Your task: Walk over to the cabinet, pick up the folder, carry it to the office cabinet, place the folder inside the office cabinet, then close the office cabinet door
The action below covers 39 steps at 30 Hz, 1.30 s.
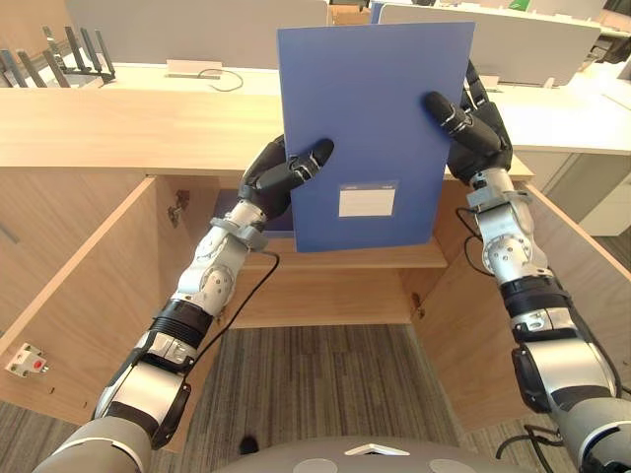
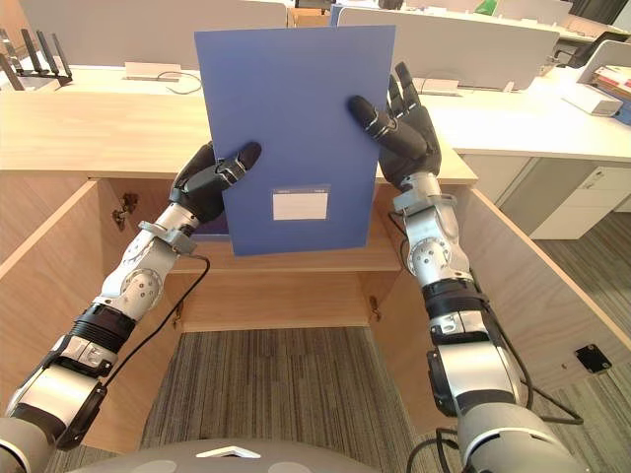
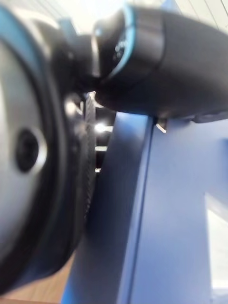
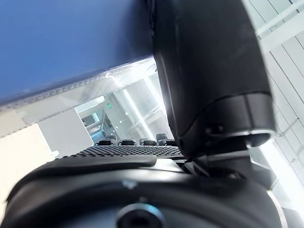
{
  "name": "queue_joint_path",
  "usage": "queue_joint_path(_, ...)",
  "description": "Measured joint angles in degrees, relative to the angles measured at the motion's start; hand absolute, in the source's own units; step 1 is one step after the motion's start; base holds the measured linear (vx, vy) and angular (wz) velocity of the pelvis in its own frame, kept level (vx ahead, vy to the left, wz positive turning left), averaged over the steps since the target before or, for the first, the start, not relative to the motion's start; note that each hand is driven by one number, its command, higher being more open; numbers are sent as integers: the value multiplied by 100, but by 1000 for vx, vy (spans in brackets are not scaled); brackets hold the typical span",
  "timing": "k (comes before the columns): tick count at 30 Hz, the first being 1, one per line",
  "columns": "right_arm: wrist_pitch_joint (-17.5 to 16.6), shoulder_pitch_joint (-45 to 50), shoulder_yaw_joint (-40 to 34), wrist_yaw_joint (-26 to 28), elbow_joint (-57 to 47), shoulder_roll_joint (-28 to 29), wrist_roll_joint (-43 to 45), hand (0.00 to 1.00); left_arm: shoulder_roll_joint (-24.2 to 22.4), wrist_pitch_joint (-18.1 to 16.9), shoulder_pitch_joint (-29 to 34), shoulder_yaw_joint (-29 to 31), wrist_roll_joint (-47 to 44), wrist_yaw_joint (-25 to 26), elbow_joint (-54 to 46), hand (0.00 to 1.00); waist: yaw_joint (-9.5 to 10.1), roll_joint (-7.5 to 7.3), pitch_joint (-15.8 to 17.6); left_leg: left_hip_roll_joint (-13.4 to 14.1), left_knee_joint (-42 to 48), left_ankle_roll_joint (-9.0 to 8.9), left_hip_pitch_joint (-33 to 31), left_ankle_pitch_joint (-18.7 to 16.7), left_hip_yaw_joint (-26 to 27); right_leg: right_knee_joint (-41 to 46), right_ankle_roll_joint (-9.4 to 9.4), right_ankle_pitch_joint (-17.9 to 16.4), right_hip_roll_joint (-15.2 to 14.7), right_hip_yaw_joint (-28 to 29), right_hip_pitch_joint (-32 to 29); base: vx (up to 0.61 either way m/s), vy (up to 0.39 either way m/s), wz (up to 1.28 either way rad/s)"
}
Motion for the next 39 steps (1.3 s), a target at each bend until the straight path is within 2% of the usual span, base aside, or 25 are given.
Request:
queue_joint_path(9, 355, -676, 873, 462, 288, -683, -118, 100, 103, -1, -255, 10, -163, -90, 90, 0, 135, -29, 20, 36, -1, 4, -17, 22, 16, -19, -5, 40, 28, -5, -15, -33, 2, 0)
queue_joint_path(14, 498, -818, 1813, 741, 206, -942, -367, 100, 358, 0, -262, -31, -133, -175, 90, 0, 222, -68, 44, 76, 4, -25, -100, 15, 42, -96, -34, 87, 67, -1, -98, 0, 0, 0)
queue_joint_path(18, 631, -792, 2212, 746, 175, -1089, -325, 100, 597, 15, -261, -167, -124, -225, 90, 0, 296, -74, 55, 80, 24, -33, -124, 11, 50, -118, -34, 110, 68, 11, -127, 35, -7, -3)
queue_joint_path(19, 634, -764, 2318, 746, 158, -1114, -315, 0, 666, 16, -261, -185, -123, -242, 90, 0, 294, -74, 63, 80, 26, -41, -125, 4, 51, -124, -34, 110, 68, 12, -100, 48, -8, -2)
queue_joint_path(23, 733, -540, 2636, 746, -125, -1478, -293, 0, 751, 70, -255, -272, -120, -312, 90, 0, 305, -79, 89, 82, 28, -65, -122, -20, 15, -205, -35, 111, 68, -31, -31, 24, -6, 5)
queue_joint_path(27, 679, -5, 2547, 776, -518, -1472, -213, 0, 769, 119, -61, -300, -129, -320, 90, 0, 294, -58, 104, 115, 28, -109, -88, -69, 11, -261, -51, 100, 92, -53, 31, 0, 0, 0)
queue_joint_path(28, 646, 179, 2405, 793, -641, -1375, -212, 0, 767, 117, 9, -297, -138, -320, 90, 0, 290, -57, 104, 133, 28, -120, -86, -77, 13, -266, -59, 96, 108, -57, 34, 8, -24, -4)
queue_joint_path(31, 382, 781, 1751, 850, -744, -559, -281, 0, 761, 113, 249, -137, -150, -254, 89, 0, 266, -31, 122, 174, 30, -150, -72, -100, 14, -282, -87, 79, 145, -65, 53, 12, -14, 0)
queue_joint_path(33, 219, 1087, 1488, 661, -745, -141, -284, 0, 702, -1, 300, -89, -150, -243, 86, 0, 286, -26, 126, 169, 31, -149, -72, -115, -18, -301, -94, 72, 143, -102, 89, 24, -5, 8)
queue_joint_path(38, -211, 1584, 1365, 305, -955, 309, -258, 0, 303, -307, 825, 272, -183, -70, -353, 0, 301, -15, 133, 154, 32, -155, -62, -150, -64, -359, -99, 66, 136, -152, 161, 16, -2, 5)
queue_joint_path(39, -305, 1695, 1363, 229, -1092, 336, -235, 0, 217, -392, 975, 308, -184, -29, -469, 100, 302, 1, 144, 153, 32, -162, -40, -165, -64, -378, -99, 66, 135, -152, 191, 0, 0, 0)
